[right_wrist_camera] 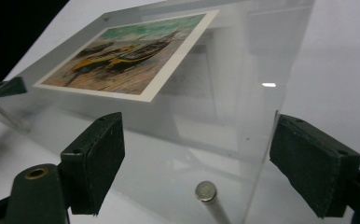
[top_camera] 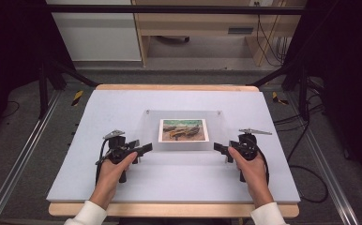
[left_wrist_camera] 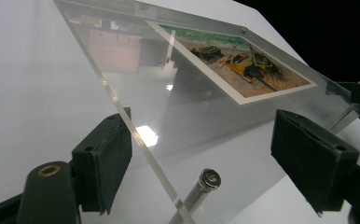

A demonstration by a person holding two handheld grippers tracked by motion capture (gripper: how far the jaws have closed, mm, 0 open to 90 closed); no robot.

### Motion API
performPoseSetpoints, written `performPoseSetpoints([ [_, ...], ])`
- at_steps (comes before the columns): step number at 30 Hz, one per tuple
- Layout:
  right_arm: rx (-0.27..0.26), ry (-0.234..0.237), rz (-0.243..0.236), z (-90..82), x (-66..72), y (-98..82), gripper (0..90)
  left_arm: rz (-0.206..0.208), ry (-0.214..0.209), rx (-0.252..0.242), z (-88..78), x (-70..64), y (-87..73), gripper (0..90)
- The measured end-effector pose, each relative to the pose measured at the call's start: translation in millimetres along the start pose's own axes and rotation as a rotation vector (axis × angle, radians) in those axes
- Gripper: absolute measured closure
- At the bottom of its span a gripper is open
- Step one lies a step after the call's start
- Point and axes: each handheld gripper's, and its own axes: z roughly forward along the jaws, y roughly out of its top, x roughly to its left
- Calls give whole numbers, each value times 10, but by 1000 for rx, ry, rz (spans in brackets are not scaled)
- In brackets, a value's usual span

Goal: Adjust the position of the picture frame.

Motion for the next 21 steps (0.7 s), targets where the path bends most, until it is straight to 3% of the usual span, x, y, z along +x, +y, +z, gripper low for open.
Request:
performPoseSetpoints([
  [5,7,11,15,12,10,-1,182,2,0,0,0,0,1,200],
  [21,16,-7,-4,8,33,10,195,10,11,18,-16,-8,21,208],
])
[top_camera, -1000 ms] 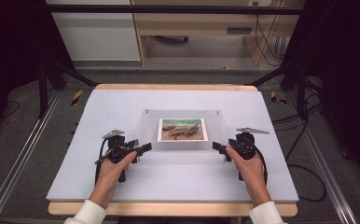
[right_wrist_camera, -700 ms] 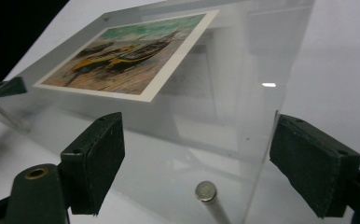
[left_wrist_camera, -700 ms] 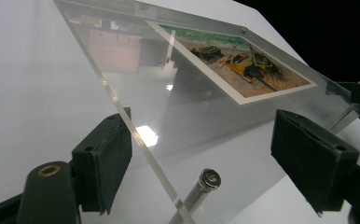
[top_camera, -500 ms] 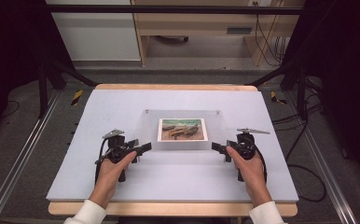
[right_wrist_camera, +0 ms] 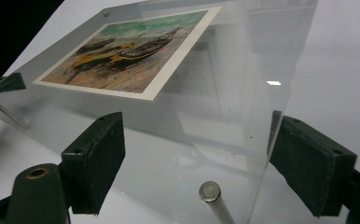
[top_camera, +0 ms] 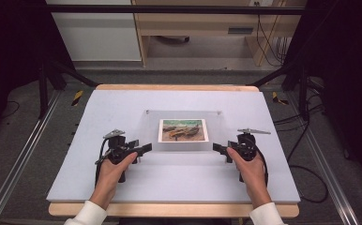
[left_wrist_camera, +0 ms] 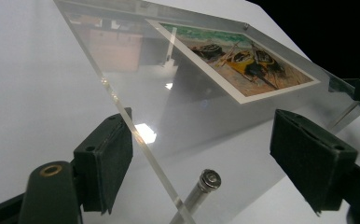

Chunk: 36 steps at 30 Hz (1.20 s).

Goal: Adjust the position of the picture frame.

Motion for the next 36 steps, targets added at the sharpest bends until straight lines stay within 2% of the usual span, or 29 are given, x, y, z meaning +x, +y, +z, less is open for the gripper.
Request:
performPoseSetpoints([
  [3,-1,0,-6,0,-1,1,196,-10,-1,3,-12,4,3,226],
  [21,6,-6,-25,-19,19,9,199,21,16,20,-37,-29,27,234],
  [26,-7,-18,-37,2,18,42,206,39,30,15,-14,-30,65,234],
  [31,-23,-31,-50,57,3,101,207,35,31,9,46,17,130,246],
  [34,-19,-30,-41,71,-7,116,207,28,27,3,54,30,124,246],
  [36,-21,-30,-48,71,-3,111,207,40,32,1,42,19,117,246],
])
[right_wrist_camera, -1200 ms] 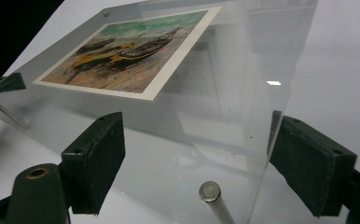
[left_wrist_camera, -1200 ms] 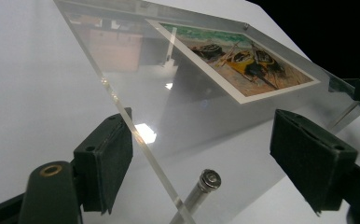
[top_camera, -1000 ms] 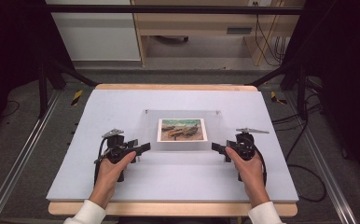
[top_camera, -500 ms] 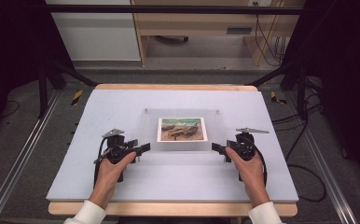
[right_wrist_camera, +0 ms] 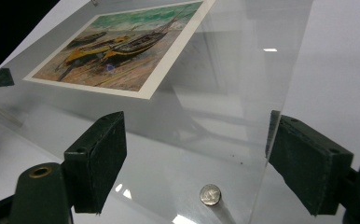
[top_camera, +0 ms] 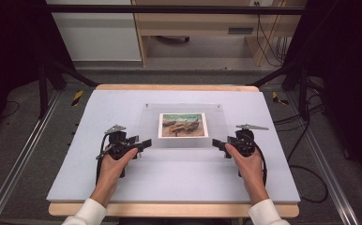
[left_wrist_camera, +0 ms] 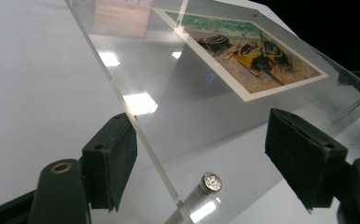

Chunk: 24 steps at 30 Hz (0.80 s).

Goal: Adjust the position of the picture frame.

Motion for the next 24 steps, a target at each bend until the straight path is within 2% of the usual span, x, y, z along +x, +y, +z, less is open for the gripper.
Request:
performPoseSetpoints([
  [3,-3,-7,-25,-16,25,-6,207,26,10,6,-29,-32,-2,248],
  [9,-9,-22,-63,-53,66,-34,208,38,20,-1,-79,-67,-29,271],
  [13,-8,-20,-65,-69,80,-49,213,27,20,-9,-105,-64,-50,296],
  [18,-10,-25,-70,-90,96,-62,221,43,28,-7,-127,-86,-59,304],
  [24,-14,-32,-99,-124,107,-80,236,55,36,-9,-151,-113,-68,319],
])
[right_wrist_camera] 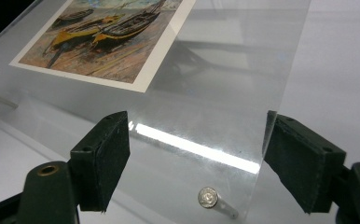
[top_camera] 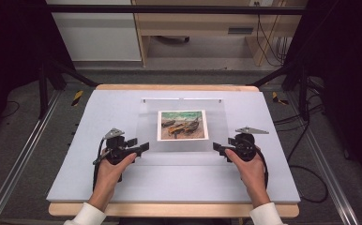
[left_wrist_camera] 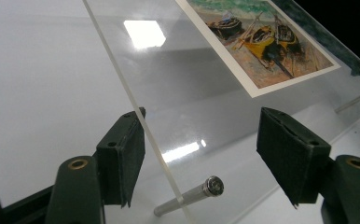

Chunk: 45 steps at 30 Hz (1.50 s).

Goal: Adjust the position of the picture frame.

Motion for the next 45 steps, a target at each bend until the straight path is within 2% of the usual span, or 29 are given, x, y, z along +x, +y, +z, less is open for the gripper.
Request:
performPoseSetpoints([
  [23,-7,-28,-69,-141,65,-75,324,52,22,11,-134,-81,-51,393],
  [36,-9,-41,-81,-183,95,-103,350,72,29,19,-170,-104,-64,415],
  [45,-5,-60,-108,-218,130,-131,364,92,37,25,-203,-129,-78,432],
])
